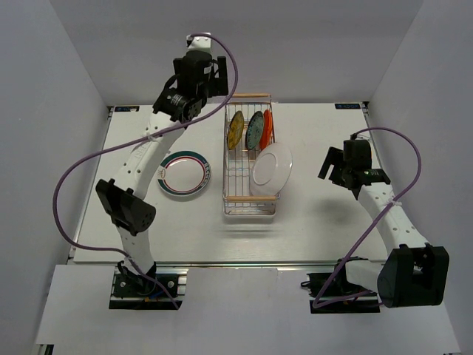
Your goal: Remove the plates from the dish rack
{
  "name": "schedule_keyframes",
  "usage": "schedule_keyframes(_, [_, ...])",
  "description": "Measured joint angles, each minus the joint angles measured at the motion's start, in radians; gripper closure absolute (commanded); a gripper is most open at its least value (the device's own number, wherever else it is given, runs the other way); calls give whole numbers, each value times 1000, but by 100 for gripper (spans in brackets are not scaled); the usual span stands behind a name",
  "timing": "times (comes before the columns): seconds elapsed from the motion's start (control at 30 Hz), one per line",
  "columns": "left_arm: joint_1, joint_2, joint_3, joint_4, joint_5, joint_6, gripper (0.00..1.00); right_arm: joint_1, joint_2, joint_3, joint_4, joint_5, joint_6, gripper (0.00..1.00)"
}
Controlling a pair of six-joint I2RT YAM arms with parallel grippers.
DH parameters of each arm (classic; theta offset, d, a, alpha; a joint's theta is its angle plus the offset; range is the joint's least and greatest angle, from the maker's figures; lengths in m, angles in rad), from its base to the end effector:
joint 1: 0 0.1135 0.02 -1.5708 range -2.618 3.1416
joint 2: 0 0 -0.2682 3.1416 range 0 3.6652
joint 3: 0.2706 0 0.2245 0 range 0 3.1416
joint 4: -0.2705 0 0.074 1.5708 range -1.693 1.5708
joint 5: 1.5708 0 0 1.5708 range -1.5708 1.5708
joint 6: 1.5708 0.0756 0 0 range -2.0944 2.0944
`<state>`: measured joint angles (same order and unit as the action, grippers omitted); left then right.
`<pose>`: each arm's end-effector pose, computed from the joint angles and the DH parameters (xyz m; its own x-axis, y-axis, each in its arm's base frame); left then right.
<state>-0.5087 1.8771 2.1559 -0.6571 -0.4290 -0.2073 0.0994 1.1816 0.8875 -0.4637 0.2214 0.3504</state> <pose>0.3865 -0.1795 0.4337 -0.3373 -0.0262 -0.9410 0.0367 0.9985 -0.0410 0.2504 0.0083 0.2548 -0.6210 0.2746 -0.7341 0.2929 0.9501 0.1076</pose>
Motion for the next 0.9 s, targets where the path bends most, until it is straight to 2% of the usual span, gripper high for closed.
schedule_keyframes(0.1, [0,0,5,28,-42,101,2,0,1,0,2,0,-2,11])
schedule_keyframes(0.17, [5,-28,-55,79,6,171,2,0,3,0,3,0,-3,11])
schedule_keyframes(0.3, [-1,-161,-351,249,105,235,4,0,6,0,3,-3,-4,11])
schedule_keyframes(0.4, [-8,-176,-376,261,167,169,2,0,6,0,3,-1,-5,11])
schedule_keyframes(0.53, [-12,-191,-368,290,345,51,2,0,6,-2,6,0,-6,11])
schedule_keyframes(0.8, [-27,-204,-420,381,660,-55,2,0,3,-6,19,1,-6,11])
schedule_keyframes(0.9, [-57,-175,-428,383,728,-71,2,0,2,-13,19,5,-6,11])
